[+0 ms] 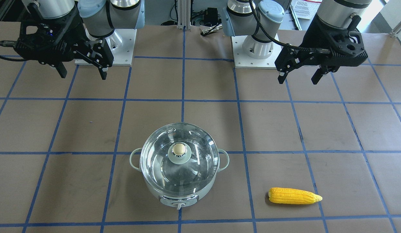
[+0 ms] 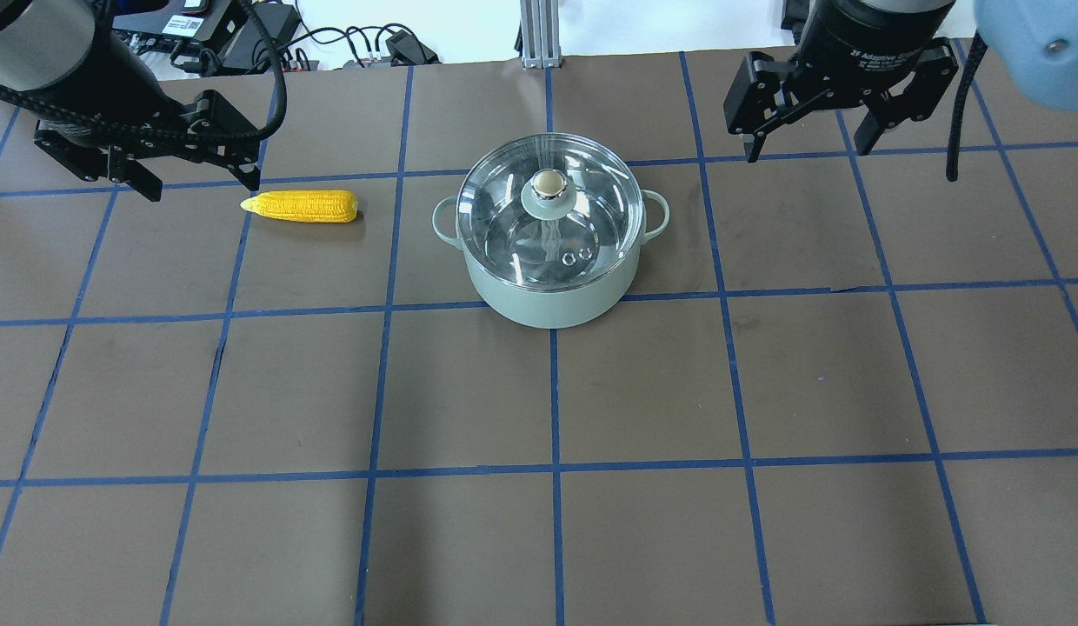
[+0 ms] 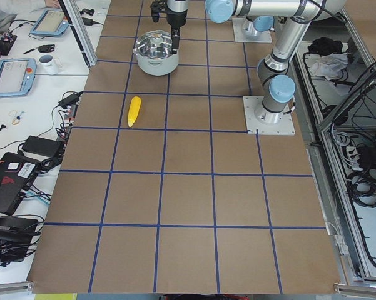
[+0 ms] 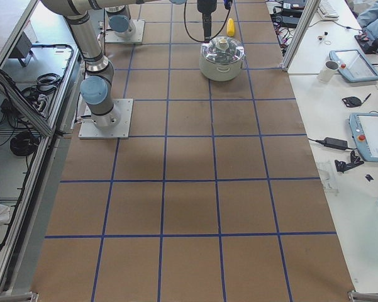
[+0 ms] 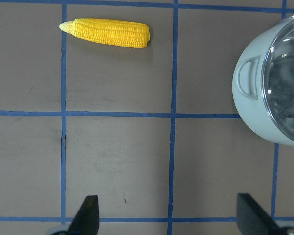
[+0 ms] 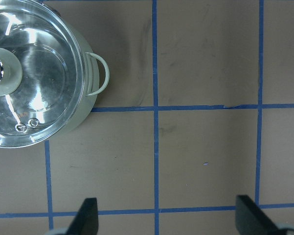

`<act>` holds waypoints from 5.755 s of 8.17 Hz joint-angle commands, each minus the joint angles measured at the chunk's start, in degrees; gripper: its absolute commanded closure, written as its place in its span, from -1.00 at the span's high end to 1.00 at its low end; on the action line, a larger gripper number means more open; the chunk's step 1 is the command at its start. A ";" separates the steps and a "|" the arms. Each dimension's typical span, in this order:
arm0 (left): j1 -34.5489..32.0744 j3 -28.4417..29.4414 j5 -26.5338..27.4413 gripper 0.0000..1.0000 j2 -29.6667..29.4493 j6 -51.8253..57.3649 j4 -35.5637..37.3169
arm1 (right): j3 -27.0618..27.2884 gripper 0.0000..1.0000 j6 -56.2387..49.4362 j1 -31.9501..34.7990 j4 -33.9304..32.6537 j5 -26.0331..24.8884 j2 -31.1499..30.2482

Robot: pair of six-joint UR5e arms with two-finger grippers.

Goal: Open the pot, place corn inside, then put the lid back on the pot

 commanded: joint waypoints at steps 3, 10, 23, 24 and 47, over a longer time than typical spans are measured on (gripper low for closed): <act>0.00 0.00 -0.14 1.00 -0.08 4.88 0.17 | 0.15 1.00 0.73 0.06 -0.84 2.57 0.00; 1.40 -0.62 8.03 1.00 -8.06 54.35 17.64 | -4.42 1.00 26.44 9.81 -18.84 4.95 14.49; 9.14 -0.44 -5.58 1.00 -37.68 89.03 47.37 | -3.19 0.61 33.78 13.95 -25.82 10.85 25.85; 9.14 -0.53 -5.94 1.00 -38.04 89.03 47.37 | -3.28 0.16 33.78 13.95 -25.12 10.85 25.84; -9.20 -0.09 -5.76 -1.00 -17.39 68.17 24.87 | -7.15 -0.84 -7.71 -8.46 2.49 2.93 12.57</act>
